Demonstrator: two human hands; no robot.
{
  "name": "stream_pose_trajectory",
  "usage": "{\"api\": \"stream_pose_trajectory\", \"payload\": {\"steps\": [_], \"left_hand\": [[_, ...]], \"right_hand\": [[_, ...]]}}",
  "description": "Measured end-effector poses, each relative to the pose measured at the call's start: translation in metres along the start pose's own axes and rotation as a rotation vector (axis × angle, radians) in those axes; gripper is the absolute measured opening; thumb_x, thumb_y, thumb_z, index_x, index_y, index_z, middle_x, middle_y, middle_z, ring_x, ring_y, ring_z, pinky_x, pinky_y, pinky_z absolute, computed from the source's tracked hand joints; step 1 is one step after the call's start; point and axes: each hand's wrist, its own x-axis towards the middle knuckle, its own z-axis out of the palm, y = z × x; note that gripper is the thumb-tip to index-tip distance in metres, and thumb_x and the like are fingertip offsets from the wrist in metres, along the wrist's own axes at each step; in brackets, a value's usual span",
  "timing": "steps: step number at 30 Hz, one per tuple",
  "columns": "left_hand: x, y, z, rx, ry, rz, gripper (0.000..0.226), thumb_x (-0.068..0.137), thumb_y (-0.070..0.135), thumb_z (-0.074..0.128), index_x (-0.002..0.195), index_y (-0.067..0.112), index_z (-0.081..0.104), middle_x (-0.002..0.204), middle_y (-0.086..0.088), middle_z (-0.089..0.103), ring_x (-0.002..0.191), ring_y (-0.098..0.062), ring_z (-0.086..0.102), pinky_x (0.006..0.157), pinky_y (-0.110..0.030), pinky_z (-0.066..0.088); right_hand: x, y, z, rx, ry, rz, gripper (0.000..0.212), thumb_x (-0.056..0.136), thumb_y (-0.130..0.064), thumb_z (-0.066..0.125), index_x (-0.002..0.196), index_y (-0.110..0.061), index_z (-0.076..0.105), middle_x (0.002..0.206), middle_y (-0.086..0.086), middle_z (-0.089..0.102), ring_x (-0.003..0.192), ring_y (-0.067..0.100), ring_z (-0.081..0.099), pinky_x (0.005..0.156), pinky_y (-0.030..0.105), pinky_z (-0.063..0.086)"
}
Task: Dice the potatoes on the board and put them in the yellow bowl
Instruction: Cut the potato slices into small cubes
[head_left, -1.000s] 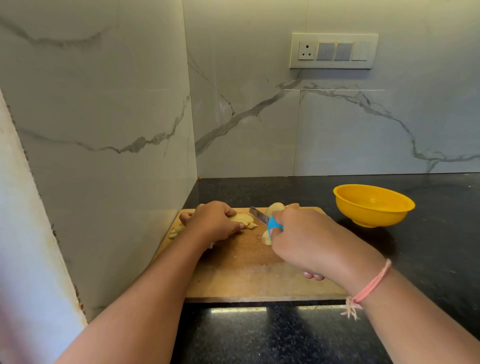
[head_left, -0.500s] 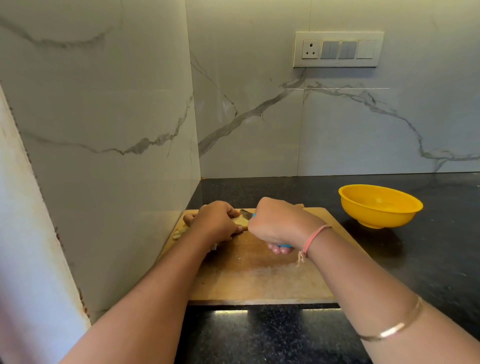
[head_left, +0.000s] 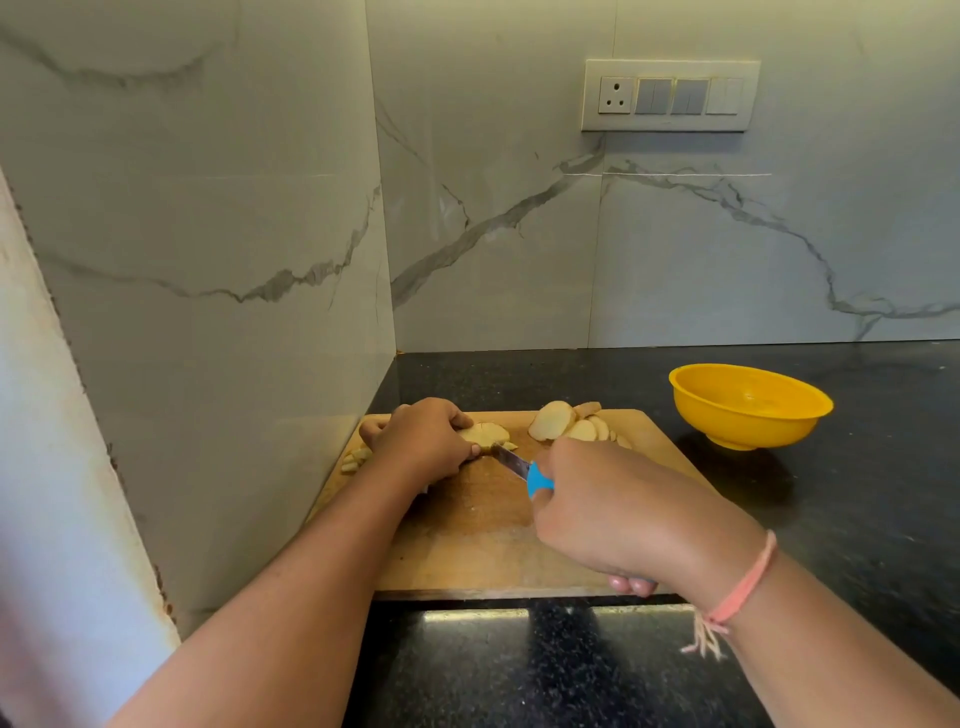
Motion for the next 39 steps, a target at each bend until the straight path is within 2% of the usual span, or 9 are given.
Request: {"api": "stream_pose_trajectory", "payload": {"steps": [3, 8, 12, 18, 21, 24, 28, 34, 39], "left_hand": [[0.001, -0.001, -0.001, -0.013, -0.017, 0.006, 0.042, 0.088, 0.044, 0.063, 0.129, 0.037, 0.056, 0.131, 0.007, 0.055, 0.127, -0.020, 0.041, 0.096, -0.040, 0.029], [0.003, -0.003, -0.006, -0.026, -0.098, 0.011, 0.044, 0.090, 0.040, 0.062, 0.132, 0.037, 0.053, 0.133, 0.005, 0.054, 0.129, -0.023, 0.041, 0.104, -0.045, 0.033], [0.006, -0.006, -0.001, -0.078, -0.074, 0.016, 0.043, 0.090, 0.035, 0.061, 0.132, 0.033, 0.053, 0.128, 0.003, 0.058, 0.123, -0.022, 0.047, 0.102, -0.044, 0.037], [0.001, -0.004, -0.003, -0.037, 0.032, 0.018, 0.051, 0.088, 0.037, 0.064, 0.131, 0.032, 0.038, 0.121, 0.013, 0.061, 0.127, -0.018, 0.040, 0.089, -0.037, 0.028], [0.002, -0.004, -0.001, -0.038, 0.035, 0.013, 0.047, 0.088, 0.040, 0.064, 0.127, 0.033, 0.039, 0.117, 0.012, 0.060, 0.121, -0.017, 0.041, 0.088, -0.037, 0.028], [0.003, -0.005, 0.000, -0.032, 0.047, 0.018, 0.045, 0.087, 0.039, 0.064, 0.123, 0.033, 0.040, 0.116, 0.011, 0.060, 0.118, -0.017, 0.041, 0.089, -0.037, 0.028], [0.003, -0.006, 0.002, -0.017, 0.072, 0.015, 0.042, 0.088, 0.038, 0.064, 0.123, 0.032, 0.041, 0.118, 0.008, 0.060, 0.118, -0.017, 0.042, 0.090, -0.037, 0.028], [0.004, -0.007, 0.004, -0.015, 0.113, 0.017, 0.041, 0.087, 0.043, 0.064, 0.121, 0.032, 0.044, 0.117, 0.007, 0.061, 0.117, -0.016, 0.046, 0.091, -0.037, 0.030], [0.005, -0.009, 0.005, -0.034, 0.115, 0.007, 0.040, 0.085, 0.044, 0.067, 0.116, 0.032, 0.045, 0.117, 0.007, 0.063, 0.119, -0.016, 0.048, 0.093, -0.039, 0.033]], "right_hand": [[-0.006, 0.002, -0.001, -0.036, 0.014, 0.002, 0.032, 0.097, -0.024, 0.039, 0.126, -0.017, 0.051, 0.065, 0.000, 0.051, 0.049, 0.008, 0.047, 0.042, 0.019, 0.039], [0.009, -0.002, -0.001, 0.099, 0.089, 0.043, 0.038, 0.096, -0.018, 0.036, 0.134, -0.017, 0.043, 0.079, 0.007, 0.057, 0.050, 0.013, 0.054, 0.039, 0.018, 0.042], [0.025, -0.007, 0.002, 0.162, 0.107, 0.044, 0.037, 0.097, -0.019, 0.036, 0.133, -0.014, 0.043, 0.074, 0.006, 0.055, 0.049, 0.013, 0.051, 0.037, 0.017, 0.040], [0.038, -0.016, 0.001, 0.124, 0.033, 0.050, 0.038, 0.097, -0.019, 0.037, 0.132, -0.007, 0.045, 0.065, 0.007, 0.056, 0.047, 0.013, 0.052, 0.043, 0.020, 0.044], [0.044, -0.021, -0.005, 0.093, -0.003, 0.054, 0.024, 0.093, -0.012, 0.038, 0.106, 0.000, 0.055, 0.062, 0.010, 0.055, 0.049, 0.016, 0.051, 0.047, 0.021, 0.043], [0.046, -0.024, -0.005, 0.058, -0.002, 0.041, 0.017, 0.090, -0.009, 0.039, 0.078, -0.003, 0.050, 0.059, 0.010, 0.054, 0.047, 0.016, 0.049, 0.047, 0.021, 0.042], [0.042, -0.021, 0.001, 0.070, -0.019, 0.052, 0.015, 0.093, -0.014, 0.039, 0.097, -0.004, 0.050, 0.062, 0.009, 0.053, 0.048, 0.015, 0.049, 0.046, 0.021, 0.042], [0.016, -0.010, 0.005, 0.073, -0.028, 0.014, 0.037, 0.097, -0.019, 0.038, 0.133, -0.013, 0.041, 0.068, 0.006, 0.053, 0.049, 0.012, 0.049, 0.041, 0.019, 0.041], [-0.004, 0.001, 0.009, -0.004, 0.033, -0.015, 0.034, 0.096, -0.023, 0.039, 0.128, -0.020, 0.048, 0.069, 0.000, 0.052, 0.050, 0.010, 0.050, 0.046, 0.021, 0.044]]}}
